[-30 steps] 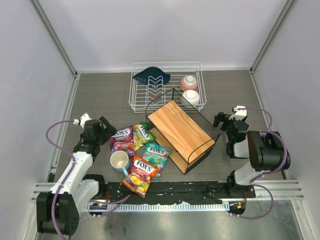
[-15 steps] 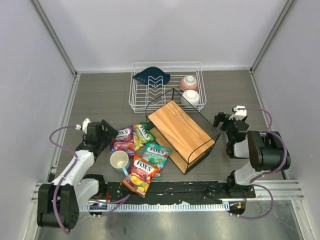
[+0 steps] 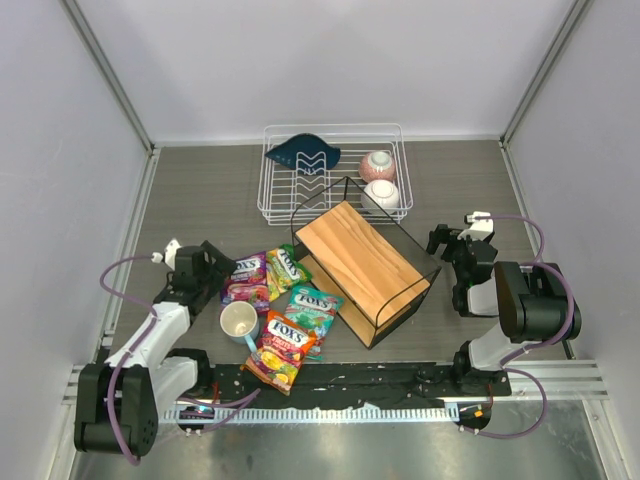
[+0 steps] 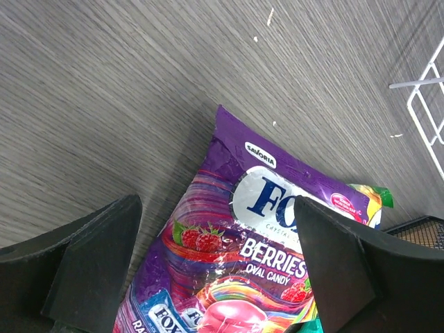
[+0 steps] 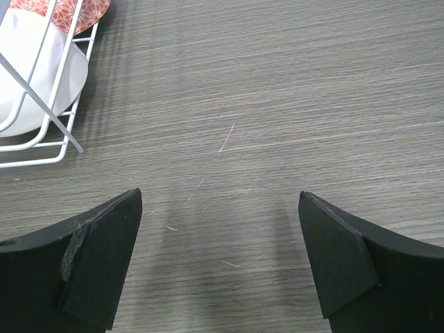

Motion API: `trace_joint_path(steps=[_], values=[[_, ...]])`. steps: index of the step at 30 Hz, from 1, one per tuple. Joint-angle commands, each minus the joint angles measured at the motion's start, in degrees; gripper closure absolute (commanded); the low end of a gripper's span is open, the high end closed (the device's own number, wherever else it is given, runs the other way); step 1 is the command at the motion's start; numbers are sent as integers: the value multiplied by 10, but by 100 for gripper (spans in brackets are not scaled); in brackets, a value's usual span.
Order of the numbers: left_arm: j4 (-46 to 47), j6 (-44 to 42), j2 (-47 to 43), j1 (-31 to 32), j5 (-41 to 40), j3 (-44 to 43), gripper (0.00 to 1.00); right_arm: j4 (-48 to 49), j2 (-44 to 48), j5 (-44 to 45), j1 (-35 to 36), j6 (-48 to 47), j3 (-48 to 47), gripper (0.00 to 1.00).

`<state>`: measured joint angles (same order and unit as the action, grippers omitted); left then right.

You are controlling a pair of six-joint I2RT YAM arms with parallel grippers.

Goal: Place and organize the candy bags onto the shelf

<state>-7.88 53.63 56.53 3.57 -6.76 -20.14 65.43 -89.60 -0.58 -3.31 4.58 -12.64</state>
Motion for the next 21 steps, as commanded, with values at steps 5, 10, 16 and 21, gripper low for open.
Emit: trace_joint_path(steps=[5,10,16,21], values=[[56,10,14,0,18,20,9,23,14,1,3,-11,-12,0],[68,11,20,0,21,24,18,23,14,1,3,-11,-12,0],[73,12,13,0,24,27,30,22,14,1,3,-11,-11,0],[66,10,-3,-1,20,27,53,23,14,1,3,-11,-12,0]])
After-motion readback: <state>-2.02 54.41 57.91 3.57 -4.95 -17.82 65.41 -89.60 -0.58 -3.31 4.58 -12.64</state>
